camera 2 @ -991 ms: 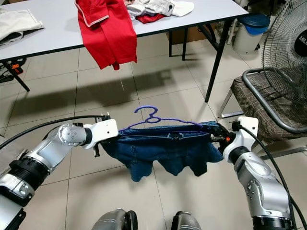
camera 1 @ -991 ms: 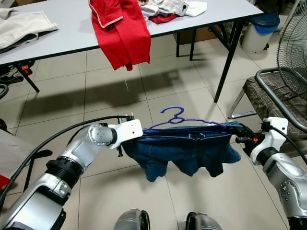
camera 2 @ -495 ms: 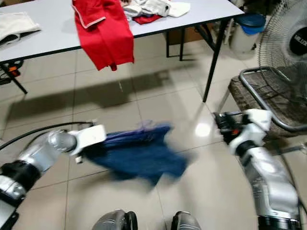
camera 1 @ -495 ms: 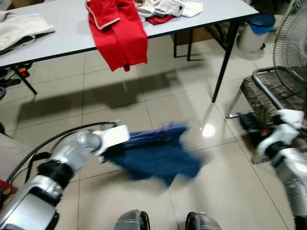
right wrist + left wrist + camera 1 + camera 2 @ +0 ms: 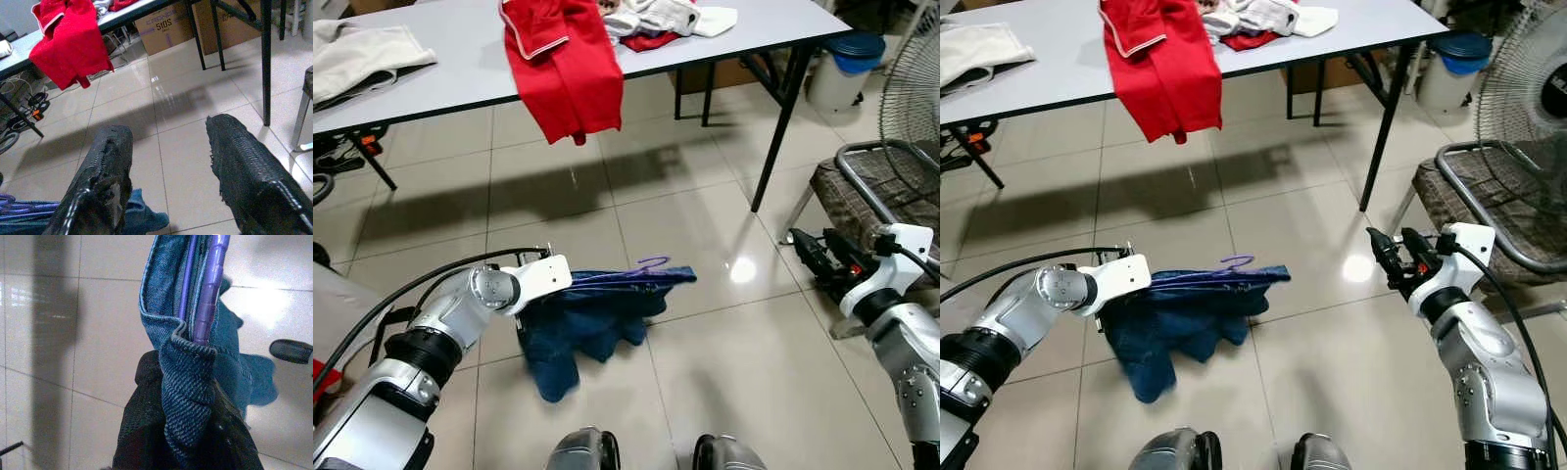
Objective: Hang hanger
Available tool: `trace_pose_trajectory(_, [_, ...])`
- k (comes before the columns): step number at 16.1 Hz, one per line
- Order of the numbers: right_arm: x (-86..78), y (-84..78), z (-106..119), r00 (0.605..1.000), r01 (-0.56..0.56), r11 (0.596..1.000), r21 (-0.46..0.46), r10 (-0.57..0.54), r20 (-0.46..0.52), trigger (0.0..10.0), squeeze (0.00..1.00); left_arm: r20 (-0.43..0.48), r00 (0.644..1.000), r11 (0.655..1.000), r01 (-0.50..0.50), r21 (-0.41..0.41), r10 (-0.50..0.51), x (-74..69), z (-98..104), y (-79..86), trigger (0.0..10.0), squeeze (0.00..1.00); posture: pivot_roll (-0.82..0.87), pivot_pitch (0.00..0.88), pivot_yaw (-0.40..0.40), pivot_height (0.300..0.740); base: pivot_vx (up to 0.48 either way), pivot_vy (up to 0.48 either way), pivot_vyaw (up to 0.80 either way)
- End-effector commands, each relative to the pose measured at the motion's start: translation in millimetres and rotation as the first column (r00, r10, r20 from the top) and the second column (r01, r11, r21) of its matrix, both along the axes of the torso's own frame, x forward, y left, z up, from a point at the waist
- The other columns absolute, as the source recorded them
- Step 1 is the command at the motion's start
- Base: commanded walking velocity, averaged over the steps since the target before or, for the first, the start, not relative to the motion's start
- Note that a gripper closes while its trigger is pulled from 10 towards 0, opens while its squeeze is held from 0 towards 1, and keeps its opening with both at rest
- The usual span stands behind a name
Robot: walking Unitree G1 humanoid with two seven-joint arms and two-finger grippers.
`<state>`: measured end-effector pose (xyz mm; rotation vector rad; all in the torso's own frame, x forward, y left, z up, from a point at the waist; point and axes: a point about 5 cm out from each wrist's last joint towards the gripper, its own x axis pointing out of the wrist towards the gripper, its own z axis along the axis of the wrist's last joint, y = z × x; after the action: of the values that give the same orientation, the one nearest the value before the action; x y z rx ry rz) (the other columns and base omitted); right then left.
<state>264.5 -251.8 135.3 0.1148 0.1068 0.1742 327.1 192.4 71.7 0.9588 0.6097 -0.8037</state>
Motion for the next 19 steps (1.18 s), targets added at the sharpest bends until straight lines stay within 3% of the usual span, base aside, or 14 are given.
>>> trace_pose_trajectory(1, [-1.9,-0.2,6,0.999,-0.028,0.999,-0.021,0.029,0.029,10.0,1.0,0.027,1.0,0.999,-0.006,-0.04,0.007,4.9,9,1.8,0.0,0.0,0.0,0.105,0.112,0.74,0.0,0.0,0.0])
trace_pose_trajectory(2, [-5.0,-0.5,16,0.991,-0.12,0.99,-0.069,0.124,0.052,10.0,1.0,0.002,1.0,0.993,0.029,-0.114,-0.029,3.7,12,-2.3,0.0,0.0,0.0,0.105,0.112,0.74,0.0,0.0,0.0])
trace_pose_trajectory(4, [-8.1,1.3,24,0.976,-0.202,0.971,-0.128,0.21,0.051,10.0,1.0,-0.02,0.997,0.981,0.073,-0.18,-0.078,1.7,16,-7.6,0.0,0.0,0.0,0.104,0.113,0.74,0.0,0.0,0.0])
trace_pose_trajectory(6, [-13.1,12.9,31,0.931,-0.353,0.912,-0.209,0.364,0.012,10.0,1.0,-0.072,0.969,0.944,0.21,-0.254,-0.235,-7.9,22,-18.5,0.0,0.0,-0.01,0.101,0.113,0.74,0.0,0.0,0.0])
trace_pose_trajectory(7, [-16.7,23.4,33,0.883,-0.458,0.852,-0.253,0.468,-0.022,10.0,0.0,-0.074,0.956,0.929,0.256,-0.268,-0.285,-10.0,26,-23.0,0.0,0.0,-0.01,0.097,0.113,0.74,0.0,0.0,0.0])
trace_pose_trajectory(10, [-20.9,43.1,41,0.738,-0.664,0.713,-0.225,0.674,-0.043,10.0,0.0,-0.105,0.9,0.856,0.36,-0.37,-0.424,-18.1,41,-40.1,0.0,0.0,-0.01,0.094,0.109,0.74,0.0,0.0,0.0])
trace_pose_trajectory(11, [-21.5,44.5,42,0.717,-0.686,0.692,-0.227,0.695,-0.048,10.0,0.0,-0.107,0.899,0.853,0.359,-0.38,-0.426,-17.9,43,-41.9,0.0,0.0,-0.01,0.094,0.109,0.74,0.0,0.0,0.0])
trace_pose_trajectory(13, [-23.4,43.5,48,0.619,-0.774,0.587,-0.237,0.779,-0.096,10.0,0.0,-0.126,0.89,0.843,0.359,-0.401,-0.438,-15.1,52,-47.4,0.0,0.0,-0.01,0.091,0.093,0.74,0.0,0.0,0.0])
trace_pose_trajectory(15, [-22.2,39.0,52,0.558,-0.82,0.518,-0.243,0.819,-0.136,10.0,0.0,-0.137,0.879,0.84,0.374,-0.392,-0.456,-13.9,56,-48.4,0.0,0.0,0.0,0.089,0.083,0.74,0.0,0.0,0.0])
trace_pose_trajectory(18, [-19.0,27.3,52,0.536,-0.835,0.478,-0.272,0.818,-0.207,10.0,0.0,-0.151,0.883,0.852,0.365,-0.375,-0.445,-11.3,58,-47.3,0.0,0.0,0.0,0.085,0.069,0.74,0.0,0.0,0.0])
trace_pose_trajectory(19, [-13.0,18.4,49,0.583,-0.804,0.508,-0.308,0.777,-0.24,10.0,0.0,-0.153,0.887,0.857,0.357,-0.372,-0.435,-9.9,58,-45.4,0.0,0.0,0.0,0.083,0.067,0.74,0.0,0.0,0.0])
